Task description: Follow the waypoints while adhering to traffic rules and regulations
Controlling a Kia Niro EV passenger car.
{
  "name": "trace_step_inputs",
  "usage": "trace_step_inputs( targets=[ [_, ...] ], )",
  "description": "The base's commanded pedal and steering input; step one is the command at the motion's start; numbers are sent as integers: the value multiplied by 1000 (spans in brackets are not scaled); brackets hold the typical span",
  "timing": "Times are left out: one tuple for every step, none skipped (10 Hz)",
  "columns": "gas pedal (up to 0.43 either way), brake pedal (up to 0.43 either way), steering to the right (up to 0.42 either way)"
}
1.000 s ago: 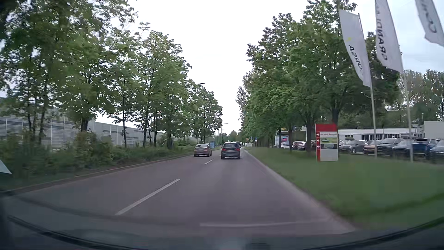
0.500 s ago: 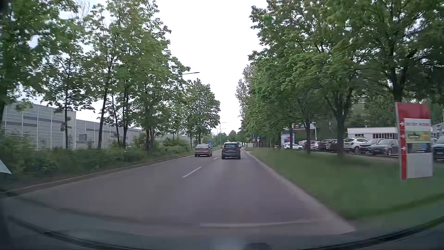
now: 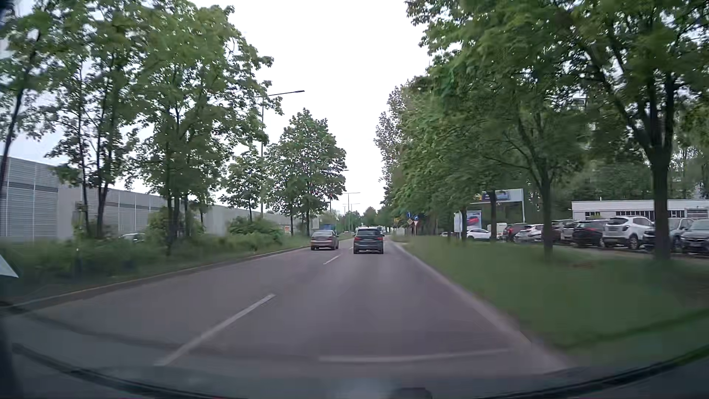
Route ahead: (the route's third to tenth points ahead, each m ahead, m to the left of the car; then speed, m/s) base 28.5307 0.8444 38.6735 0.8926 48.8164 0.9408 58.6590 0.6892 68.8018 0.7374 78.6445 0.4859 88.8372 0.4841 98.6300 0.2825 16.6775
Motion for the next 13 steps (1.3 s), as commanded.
trace_step_inputs(
  targets=[
    [228, 0, 3],
    [228, 0, 2],
    [228, 0, 2],
    [228, 0, 2],
    [228, 0, 2],
    [228, 0, 2],
    [220, 0, 2],
    [220, 0, 2],
    [220, 0, 2],
    [220, 0, 2],
    [220, 0, 2],
    [220, 0, 2],
    [220, 0, 2]
  ],
)
